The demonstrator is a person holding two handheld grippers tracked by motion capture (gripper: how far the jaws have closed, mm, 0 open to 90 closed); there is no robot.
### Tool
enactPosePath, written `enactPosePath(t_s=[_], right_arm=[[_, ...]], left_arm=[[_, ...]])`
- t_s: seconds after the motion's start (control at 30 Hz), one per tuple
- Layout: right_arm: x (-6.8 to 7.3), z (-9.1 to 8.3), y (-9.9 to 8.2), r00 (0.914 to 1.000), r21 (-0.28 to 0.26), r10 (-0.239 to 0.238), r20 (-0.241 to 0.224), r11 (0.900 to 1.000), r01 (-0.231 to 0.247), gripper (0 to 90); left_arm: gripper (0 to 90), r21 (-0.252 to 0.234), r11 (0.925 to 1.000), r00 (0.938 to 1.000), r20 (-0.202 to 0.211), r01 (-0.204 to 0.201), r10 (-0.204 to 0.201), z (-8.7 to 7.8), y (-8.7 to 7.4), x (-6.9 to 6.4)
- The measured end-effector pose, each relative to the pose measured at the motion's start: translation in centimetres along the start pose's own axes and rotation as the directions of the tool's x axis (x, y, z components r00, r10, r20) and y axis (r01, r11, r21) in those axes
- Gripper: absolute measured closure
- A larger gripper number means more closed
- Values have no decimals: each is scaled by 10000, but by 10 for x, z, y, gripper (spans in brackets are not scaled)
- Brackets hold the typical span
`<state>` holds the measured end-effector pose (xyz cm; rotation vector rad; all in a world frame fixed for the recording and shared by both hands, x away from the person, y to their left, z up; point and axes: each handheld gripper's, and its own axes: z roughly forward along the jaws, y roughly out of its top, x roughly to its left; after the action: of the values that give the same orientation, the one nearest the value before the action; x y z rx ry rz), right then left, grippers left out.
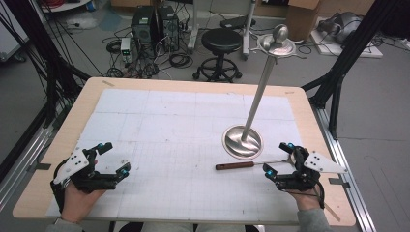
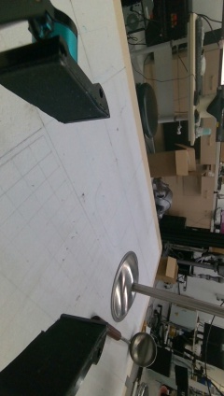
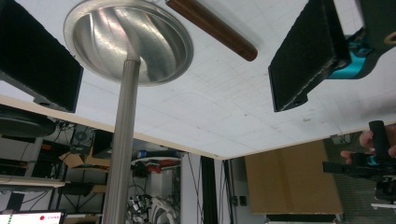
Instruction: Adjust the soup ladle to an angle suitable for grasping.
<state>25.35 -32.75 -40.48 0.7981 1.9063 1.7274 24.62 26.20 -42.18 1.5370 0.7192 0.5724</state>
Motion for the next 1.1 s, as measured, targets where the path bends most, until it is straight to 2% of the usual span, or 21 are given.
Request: enactPosePath(t_s=[0.23,0.37,0.4,0.43,0.47,0.53,0.67,0.7,0.77,0.8,0.83,0.97,1.0,1.03,1.1], right_arm=[[0,1,0,10000,73,67,-40,10000,-67,23],[-3,-1,0,9999,58,84,107,9999,-84,76],[-3,-2,0,9999,81,97,76,9999,-98,131],[-3,-2,0,9999,81,97,76,9999,-98,131],[-3,-3,0,10000,91,35,20,10000,-35,190],[-3,-4,0,10000,89,-51,17,9999,50,209],[-6,-6,0,10000,205,7,92,9998,-9,397],[-6,-6,0,10000,205,7,92,9998,-9,397],[-7,-7,0,9999,256,23,101,9997,-26,458],[-9,-9,1,9999,320,61,136,9995,-65,520],[-9,-9,1,9999,320,61,136,9995,-65,520],[-12,-11,1,9999,479,78,142,9988,-85,679],[-12,-12,2,9999,610,30,128,9981,-38,741],[-12,-12,2,9999,610,30,128,9981,-38,741],[-13,-11,2,9999,695,63,117,9976,-71,797]], left_arm=[[18,35,10000,10000,7,20,-20,1,0,0],[18,84,10000,10000,13,-9,9,1,-1,0],[18,99,10000,10000,9,-8,8,1,-1,0],[18,127,9999,10000,23,15,-15,1,-1,0],[18,148,9999,10000,8,49,-49,1,-1,0],[18,257,9997,10000,2,45,-45,1,-1,0],[18,309,9995,10000,-35,68,-67,2,-2,0],[18,321,9995,10000,-43,71,-69,2,-2,0],[18,345,9994,10000,-42,67,-66,2,-2,1],[18,367,9993,10000,-39,61,-60,2,-2,1],[18,379,9993,10000,-35,67,-65,2,-2,1],[18,417,9991,10000,-47,88,-86,3,-2,1],[18,400,9991,9999,-57,107,-105,3,-2,1],[18,418,9991,9999,-69,104,-101,3,-2,1],[18,529,9986,9998,-194,86,-76,3,-3,1]])
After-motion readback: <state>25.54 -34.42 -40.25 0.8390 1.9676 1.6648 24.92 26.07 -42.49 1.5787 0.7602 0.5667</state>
